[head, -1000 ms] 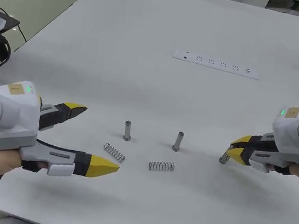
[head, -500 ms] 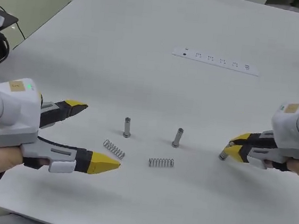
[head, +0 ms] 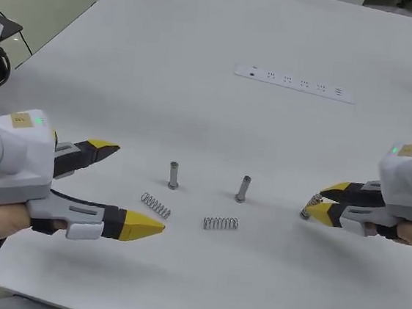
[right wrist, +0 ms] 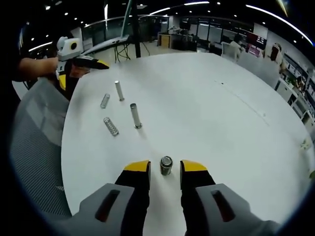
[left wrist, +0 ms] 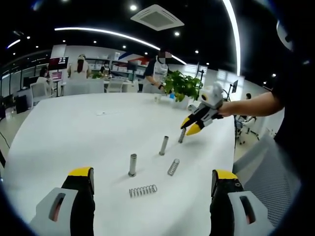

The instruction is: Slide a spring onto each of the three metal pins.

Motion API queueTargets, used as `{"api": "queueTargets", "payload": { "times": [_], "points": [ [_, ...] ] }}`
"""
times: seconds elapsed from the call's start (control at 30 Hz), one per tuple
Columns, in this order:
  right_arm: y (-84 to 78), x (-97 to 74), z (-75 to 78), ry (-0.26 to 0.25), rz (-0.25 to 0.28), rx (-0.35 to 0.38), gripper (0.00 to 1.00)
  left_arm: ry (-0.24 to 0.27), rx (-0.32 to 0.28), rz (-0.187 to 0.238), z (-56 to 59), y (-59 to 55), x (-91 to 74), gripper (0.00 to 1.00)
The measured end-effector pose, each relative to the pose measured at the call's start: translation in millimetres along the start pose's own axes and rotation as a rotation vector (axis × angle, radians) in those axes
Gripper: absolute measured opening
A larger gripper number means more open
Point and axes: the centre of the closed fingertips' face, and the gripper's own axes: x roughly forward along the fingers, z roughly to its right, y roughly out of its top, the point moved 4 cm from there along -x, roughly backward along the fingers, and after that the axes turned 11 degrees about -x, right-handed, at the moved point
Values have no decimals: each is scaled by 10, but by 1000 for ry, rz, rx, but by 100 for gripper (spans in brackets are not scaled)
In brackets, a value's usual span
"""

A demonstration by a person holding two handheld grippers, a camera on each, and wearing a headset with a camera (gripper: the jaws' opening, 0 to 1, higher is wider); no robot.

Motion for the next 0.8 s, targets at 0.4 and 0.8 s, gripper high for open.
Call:
{"api": "queueTargets", "payload": {
  "times": [0.4,0.8],
  "points": [
    [-23,-84,-68,-9,23,29,22,-7,-3,5,6,10,-3,97],
    [-143,-185,-191,-1,38,69,23,-5,-2,3,0,15,-28,97]
  ]
}}
